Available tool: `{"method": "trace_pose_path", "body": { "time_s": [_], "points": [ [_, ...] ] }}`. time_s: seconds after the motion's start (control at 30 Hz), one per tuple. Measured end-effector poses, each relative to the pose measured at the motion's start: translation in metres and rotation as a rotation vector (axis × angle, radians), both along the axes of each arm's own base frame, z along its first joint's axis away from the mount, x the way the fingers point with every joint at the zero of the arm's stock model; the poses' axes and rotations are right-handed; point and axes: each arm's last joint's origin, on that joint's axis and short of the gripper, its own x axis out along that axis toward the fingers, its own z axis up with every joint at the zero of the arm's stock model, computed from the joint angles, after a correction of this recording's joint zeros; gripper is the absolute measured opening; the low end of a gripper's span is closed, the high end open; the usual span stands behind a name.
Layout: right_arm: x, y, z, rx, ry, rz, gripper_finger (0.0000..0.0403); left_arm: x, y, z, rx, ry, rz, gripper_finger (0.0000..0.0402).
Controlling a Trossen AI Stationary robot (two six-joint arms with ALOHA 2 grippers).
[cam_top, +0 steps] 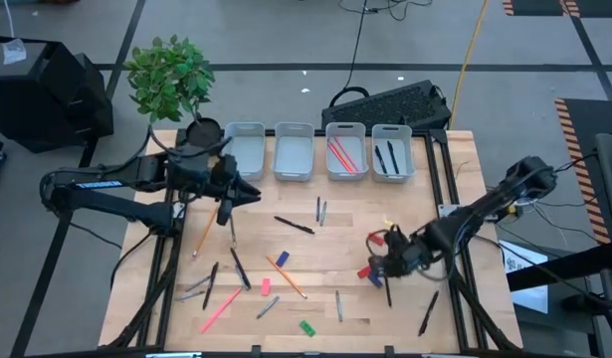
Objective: Sort crayons/erasers/pens/pencils in bins
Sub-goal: Put the black pen into the top right gray bin
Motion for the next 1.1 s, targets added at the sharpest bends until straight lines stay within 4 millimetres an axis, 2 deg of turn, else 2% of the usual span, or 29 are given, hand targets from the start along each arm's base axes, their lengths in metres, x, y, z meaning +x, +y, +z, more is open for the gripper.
{"method": "trace_pose_path", "body": {
  "time_s": [0.13, 0.27, 0.4, 0.53, 0.67, 0.83, 0.97, 1.1],
  "points": [
    [0.015, -0.026, 0.036, -0.147, -0.204, -0.003, 0.0026, -0.002, -0.003, -0.004, -0.003, 0.046, -0.011, 0.0081],
    [0.023, -0.070, 0.067, -0.373, -0.282, 0.009, 0.0025, -0.001, -0.005, -0.003, -0.021, 0.034, -0.012, 0.0081],
    [0.021, -0.125, 0.094, -0.529, -0.213, 0.030, 0.0026, -0.001, -0.005, -0.002, -0.091, 0.032, 0.022, 0.0081],
    [0.009, -0.182, 0.111, -0.606, -0.099, 0.039, 0.0025, -0.001, -0.004, -0.002, -0.147, 0.035, 0.084, 0.0081],
    [-0.009, -0.237, 0.107, -0.589, 0.030, 0.038, 0.0025, -0.001, -0.001, -0.002, -0.179, 0.026, 0.210, 0.0081],
    [-0.020, -0.296, 0.086, -0.530, 0.109, 0.027, 0.0025, 0.007, 0.001, 0.000, -0.201, -0.025, 0.300, 0.0081],
    [-0.023, -0.329, 0.062, -0.474, 0.187, 0.047, 0.0025, 0.017, 0.001, 0.002, -0.207, -0.075, 0.294, 0.0081],
    [-0.023, -0.352, 0.040, -0.437, 0.204, 0.061, 0.0025, 0.027, 0.001, 0.000, -0.207, -0.090, 0.290, 0.0081]
  ]
}}
